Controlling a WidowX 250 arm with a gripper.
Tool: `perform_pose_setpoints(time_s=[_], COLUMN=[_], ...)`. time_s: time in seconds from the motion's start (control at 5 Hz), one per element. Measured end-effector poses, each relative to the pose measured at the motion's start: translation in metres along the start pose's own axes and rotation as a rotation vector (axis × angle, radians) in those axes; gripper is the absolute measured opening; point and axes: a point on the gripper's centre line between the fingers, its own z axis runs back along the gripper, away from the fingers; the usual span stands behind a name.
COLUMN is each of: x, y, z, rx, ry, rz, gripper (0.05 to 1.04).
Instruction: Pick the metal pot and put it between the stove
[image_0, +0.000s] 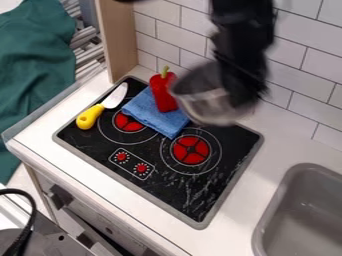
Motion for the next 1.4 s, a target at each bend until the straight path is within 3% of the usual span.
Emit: perform_pose_setpoints(time_s=[0.2, 0.4, 0.6, 0.8, 1.4], x=[-0.026, -0.061, -0.091, -0.102, -0.111], y=[0.046, 0.087, 0.115, 0.119, 0.101], z=[-0.005, -0.025, -0.039, -0.052, -0.048], rx=[0.014, -0.015, -0.051, -0.091, -0.092], ry=[0.029, 0.106, 0.155, 0.197, 0.207], rz=[0.225, 0.398, 0.456, 0.459, 0.352], gripper=[0.055, 0.055, 0.055, 0.055, 0.055])
